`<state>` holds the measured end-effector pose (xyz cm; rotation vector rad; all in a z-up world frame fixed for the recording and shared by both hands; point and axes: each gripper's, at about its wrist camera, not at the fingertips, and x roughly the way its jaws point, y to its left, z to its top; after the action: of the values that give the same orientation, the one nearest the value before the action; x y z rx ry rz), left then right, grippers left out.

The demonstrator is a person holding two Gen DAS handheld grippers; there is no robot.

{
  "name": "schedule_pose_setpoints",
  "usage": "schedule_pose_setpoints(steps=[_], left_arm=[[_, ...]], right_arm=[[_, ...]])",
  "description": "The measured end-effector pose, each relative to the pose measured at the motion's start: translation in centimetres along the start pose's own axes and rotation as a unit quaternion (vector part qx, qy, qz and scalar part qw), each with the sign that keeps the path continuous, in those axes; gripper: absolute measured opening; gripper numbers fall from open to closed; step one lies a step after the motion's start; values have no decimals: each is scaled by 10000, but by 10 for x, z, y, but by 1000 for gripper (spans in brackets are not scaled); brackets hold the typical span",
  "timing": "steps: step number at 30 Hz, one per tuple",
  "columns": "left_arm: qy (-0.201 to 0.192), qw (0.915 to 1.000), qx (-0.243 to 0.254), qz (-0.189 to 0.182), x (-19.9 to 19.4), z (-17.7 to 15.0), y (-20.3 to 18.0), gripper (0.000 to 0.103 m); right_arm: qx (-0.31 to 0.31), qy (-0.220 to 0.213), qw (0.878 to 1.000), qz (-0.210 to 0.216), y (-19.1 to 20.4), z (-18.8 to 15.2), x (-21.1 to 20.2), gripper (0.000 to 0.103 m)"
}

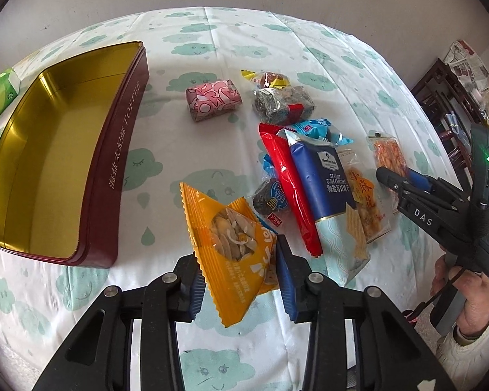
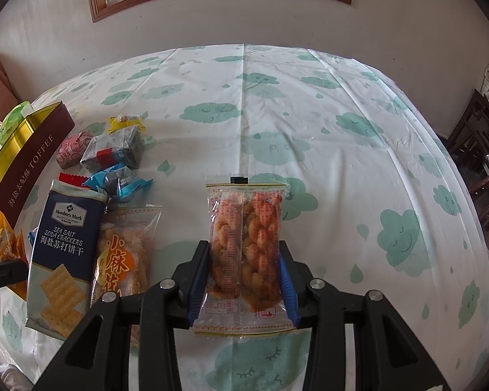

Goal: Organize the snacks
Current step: 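Carry the orange triangular bag over the gold tin and release it with the left tool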

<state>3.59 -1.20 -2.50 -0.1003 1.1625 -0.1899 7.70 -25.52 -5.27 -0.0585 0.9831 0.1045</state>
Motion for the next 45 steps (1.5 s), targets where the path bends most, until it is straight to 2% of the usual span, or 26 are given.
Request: schedule_pose_setpoints(steps=[9,15,18,25,32,45], left_arm=[[-402,9992,-47,66,-36,13,21,34],[-760,9945,-363,618,-56,30,72,34],[-795,9906,-543,968,-56,35,105,34],[-617,9826,-798,1558,-44,33,164,35],[-482,9817,-869,1625,-33,27,186,35],[-254,9816,-955,1633,-23,16,192,35]], right_arm=[[-20,72,10000,-19,0,1,1,41],[-34,124,9999,-40,0,2,2,41],[-38,142,9999,-61,1,3,1,41],[-22,202,9997,-100,3,5,2,41],[5,229,9996,-138,3,5,2,41],[59,263,9994,-198,4,5,2,41]])
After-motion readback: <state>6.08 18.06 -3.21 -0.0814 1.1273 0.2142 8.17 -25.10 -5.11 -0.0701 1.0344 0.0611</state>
